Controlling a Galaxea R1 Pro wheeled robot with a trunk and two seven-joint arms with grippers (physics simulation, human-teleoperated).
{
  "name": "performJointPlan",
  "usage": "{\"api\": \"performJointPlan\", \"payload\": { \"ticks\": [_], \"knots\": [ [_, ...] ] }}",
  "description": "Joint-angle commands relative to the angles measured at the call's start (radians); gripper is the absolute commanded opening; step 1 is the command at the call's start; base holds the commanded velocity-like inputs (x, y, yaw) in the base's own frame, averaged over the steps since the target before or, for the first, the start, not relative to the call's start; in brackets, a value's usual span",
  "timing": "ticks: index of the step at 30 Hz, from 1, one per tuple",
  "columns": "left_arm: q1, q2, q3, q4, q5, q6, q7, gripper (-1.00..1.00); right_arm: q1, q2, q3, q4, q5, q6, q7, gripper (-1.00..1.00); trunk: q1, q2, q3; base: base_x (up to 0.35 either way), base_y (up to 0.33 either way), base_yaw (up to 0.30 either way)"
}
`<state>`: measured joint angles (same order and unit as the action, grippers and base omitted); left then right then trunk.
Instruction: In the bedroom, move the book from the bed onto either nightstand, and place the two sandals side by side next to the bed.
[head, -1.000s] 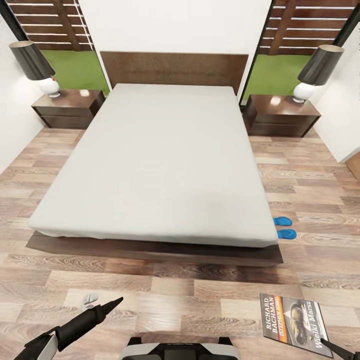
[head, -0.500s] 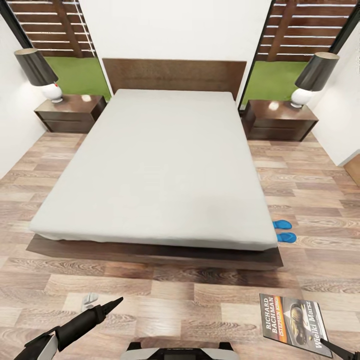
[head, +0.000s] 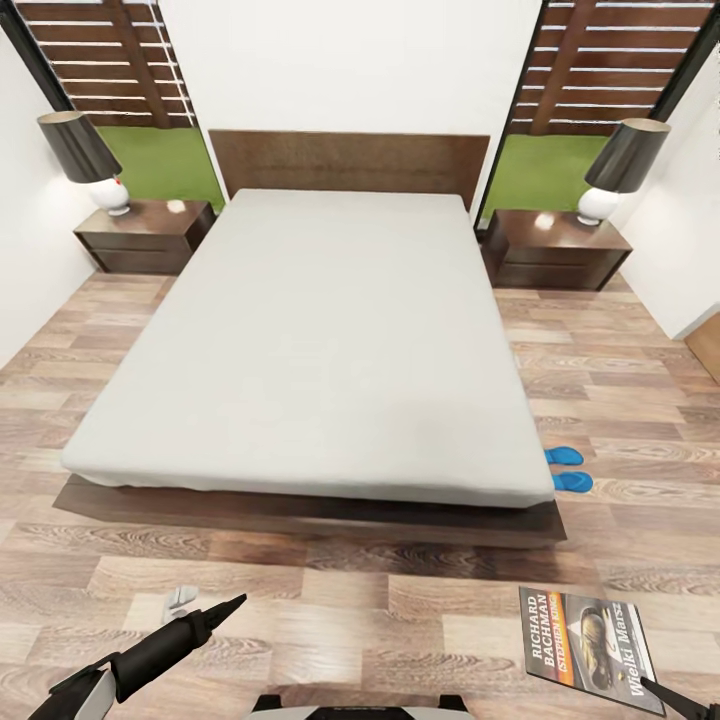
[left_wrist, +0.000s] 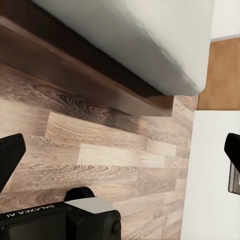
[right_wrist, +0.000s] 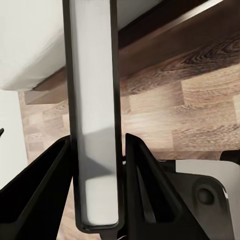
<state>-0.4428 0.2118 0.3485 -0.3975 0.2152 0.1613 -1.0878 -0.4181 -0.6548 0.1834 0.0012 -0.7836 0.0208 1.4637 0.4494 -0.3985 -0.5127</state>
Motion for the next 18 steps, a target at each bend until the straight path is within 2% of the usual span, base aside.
{"api": "performJointPlan", "payload": {
  "ticks": [1, 18],
  "knots": [
    [-0.001, 0.000, 0.003, 0.000, 0.003, 0.010, -0.004, 1.00, -0.001, 0.000, 0.009, 0.000, -0.008, 0.002, 0.003, -1.00, 0.001, -0.002, 0.000, 0.000, 0.000, 0.000],
    [-0.001, 0.000, 0.003, 0.000, 0.003, 0.011, -0.005, 1.00, -0.001, 0.000, 0.009, 0.000, -0.008, 0.002, 0.003, -1.00, 0.001, -0.002, 0.028, 0.000, 0.000, 0.000]
  ]
}}
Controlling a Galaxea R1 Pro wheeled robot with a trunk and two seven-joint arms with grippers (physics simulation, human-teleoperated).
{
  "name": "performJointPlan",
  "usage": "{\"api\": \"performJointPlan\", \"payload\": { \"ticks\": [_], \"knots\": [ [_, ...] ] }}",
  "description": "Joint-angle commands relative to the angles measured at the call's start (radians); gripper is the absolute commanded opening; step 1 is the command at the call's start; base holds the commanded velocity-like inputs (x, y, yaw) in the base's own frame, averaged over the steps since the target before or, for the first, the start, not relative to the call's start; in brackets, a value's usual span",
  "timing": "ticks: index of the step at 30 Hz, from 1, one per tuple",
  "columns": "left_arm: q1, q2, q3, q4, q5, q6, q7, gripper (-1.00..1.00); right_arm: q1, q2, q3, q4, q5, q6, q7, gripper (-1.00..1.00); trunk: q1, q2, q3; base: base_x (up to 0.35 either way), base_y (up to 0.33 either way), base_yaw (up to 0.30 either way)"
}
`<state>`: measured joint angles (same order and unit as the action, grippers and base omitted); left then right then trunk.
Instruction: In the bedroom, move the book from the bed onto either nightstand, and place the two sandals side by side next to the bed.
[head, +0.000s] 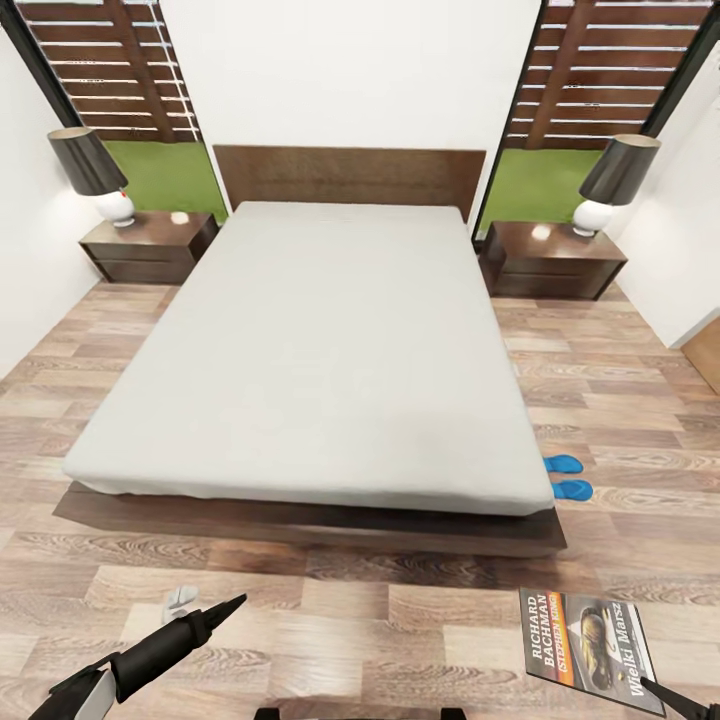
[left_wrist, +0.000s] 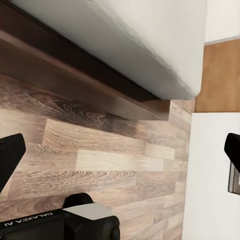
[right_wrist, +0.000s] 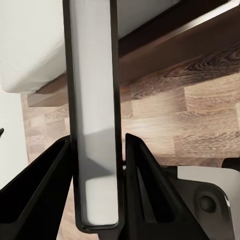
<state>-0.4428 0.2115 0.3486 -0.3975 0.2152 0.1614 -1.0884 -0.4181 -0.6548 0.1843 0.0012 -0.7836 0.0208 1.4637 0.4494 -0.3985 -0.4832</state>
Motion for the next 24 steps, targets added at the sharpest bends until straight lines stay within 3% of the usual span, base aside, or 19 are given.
{"api": "performJointPlan", "payload": {
  "ticks": [1, 24],
  "knots": [
    [-0.001, 0.000, 0.002, 0.000, 0.003, 0.010, -0.005, 1.00, -0.001, 0.000, 0.009, 0.000, -0.008, 0.002, 0.003, -1.00, 0.001, -0.002, 0.000, 0.000, 0.000, 0.000],
    [-0.001, 0.000, 0.002, 0.000, 0.003, 0.010, -0.004, 1.00, -0.001, 0.000, 0.008, 0.000, -0.008, 0.002, 0.003, -1.00, 0.001, -0.002, 0.038, 0.000, 0.000, 0.000]
  ]
}}
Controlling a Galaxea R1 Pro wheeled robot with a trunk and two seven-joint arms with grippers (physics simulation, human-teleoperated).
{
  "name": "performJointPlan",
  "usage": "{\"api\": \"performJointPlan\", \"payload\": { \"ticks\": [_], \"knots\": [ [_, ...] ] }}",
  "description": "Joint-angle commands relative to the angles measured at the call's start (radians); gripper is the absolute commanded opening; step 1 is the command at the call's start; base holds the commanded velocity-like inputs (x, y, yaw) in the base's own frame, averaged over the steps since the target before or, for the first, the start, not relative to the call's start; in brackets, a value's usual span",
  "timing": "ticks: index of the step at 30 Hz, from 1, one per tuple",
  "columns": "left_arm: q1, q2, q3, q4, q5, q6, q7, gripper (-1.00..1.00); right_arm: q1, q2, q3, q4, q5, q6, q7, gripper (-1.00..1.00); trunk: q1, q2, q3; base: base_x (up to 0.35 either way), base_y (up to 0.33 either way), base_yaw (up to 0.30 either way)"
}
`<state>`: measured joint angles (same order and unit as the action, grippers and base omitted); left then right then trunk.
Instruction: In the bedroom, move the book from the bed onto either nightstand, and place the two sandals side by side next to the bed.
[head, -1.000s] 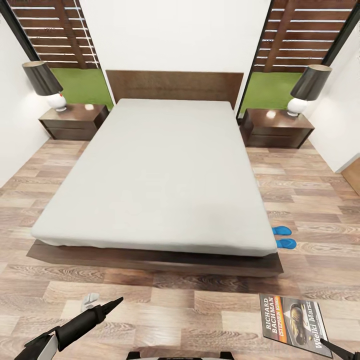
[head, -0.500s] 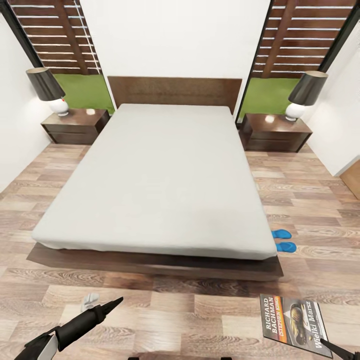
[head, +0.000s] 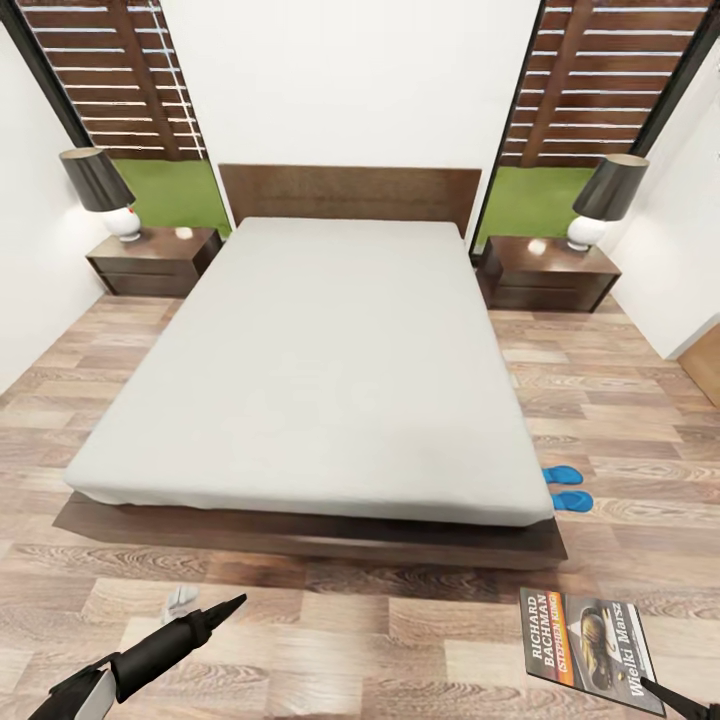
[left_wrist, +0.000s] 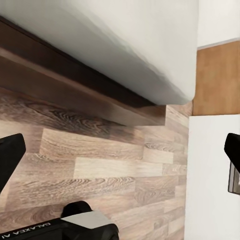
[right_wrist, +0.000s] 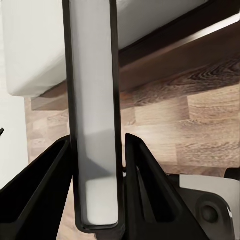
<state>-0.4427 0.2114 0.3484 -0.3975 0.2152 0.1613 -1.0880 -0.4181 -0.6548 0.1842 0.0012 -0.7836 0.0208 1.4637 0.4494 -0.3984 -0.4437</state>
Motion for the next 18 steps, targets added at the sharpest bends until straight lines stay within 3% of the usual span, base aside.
{"api": "performJointPlan", "payload": {
  "ticks": [1, 18],
  "knots": [
    [-0.001, 0.000, 0.002, 0.000, 0.003, 0.010, -0.004, 1.00, -0.001, 0.000, 0.008, 0.000, -0.008, 0.002, 0.003, -1.00, 0.001, -0.002, 0.000, 0.000, 0.000, 0.000],
    [-0.001, -0.001, 0.002, 0.000, 0.003, 0.011, -0.005, 1.00, -0.001, 0.000, 0.008, 0.000, -0.008, 0.002, 0.003, -1.00, 0.001, -0.002, 0.028, 0.000, 0.000, 0.000]
  ]
}}
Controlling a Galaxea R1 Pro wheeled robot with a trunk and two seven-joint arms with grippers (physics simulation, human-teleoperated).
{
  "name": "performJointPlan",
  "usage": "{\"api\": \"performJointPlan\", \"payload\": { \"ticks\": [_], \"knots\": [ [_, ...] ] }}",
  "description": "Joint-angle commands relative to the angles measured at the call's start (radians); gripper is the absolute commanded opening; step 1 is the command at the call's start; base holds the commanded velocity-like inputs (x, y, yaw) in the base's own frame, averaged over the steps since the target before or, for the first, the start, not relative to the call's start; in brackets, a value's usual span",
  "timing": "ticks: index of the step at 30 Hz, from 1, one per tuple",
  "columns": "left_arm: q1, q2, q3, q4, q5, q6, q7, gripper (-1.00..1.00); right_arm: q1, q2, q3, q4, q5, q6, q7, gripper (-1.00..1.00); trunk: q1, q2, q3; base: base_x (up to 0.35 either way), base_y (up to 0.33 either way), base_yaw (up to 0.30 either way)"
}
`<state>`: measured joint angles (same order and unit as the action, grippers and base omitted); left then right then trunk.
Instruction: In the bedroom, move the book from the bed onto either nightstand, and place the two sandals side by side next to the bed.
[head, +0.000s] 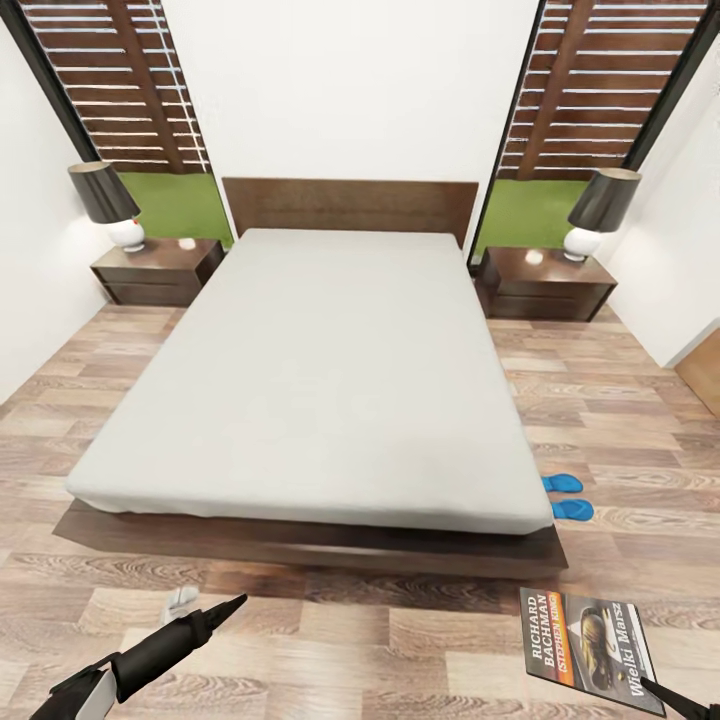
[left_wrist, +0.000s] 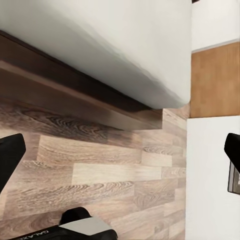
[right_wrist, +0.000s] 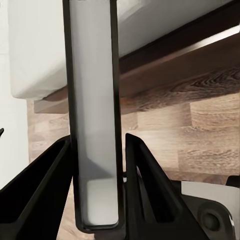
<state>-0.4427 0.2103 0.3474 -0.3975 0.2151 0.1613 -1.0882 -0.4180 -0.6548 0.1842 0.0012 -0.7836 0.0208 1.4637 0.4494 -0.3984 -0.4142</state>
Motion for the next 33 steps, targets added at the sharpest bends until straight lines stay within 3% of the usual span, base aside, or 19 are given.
{"api": "performJointPlan", "payload": {
  "ticks": [1, 33],
  "knots": [
    [-0.001, 0.000, 0.002, 0.000, 0.003, 0.010, -0.004, 1.00, -0.001, 0.000, 0.008, 0.000, -0.008, 0.002, 0.003, -1.00, 0.001, -0.002, 0.000, 0.000, 0.000, 0.000],
    [-0.001, 0.000, 0.002, 0.000, 0.003, 0.010, -0.004, 1.00, -0.001, 0.000, 0.008, 0.000, -0.008, 0.002, 0.003, -1.00, 0.001, -0.002, 0.053, 0.000, 0.000, 0.000]
  ]
}}
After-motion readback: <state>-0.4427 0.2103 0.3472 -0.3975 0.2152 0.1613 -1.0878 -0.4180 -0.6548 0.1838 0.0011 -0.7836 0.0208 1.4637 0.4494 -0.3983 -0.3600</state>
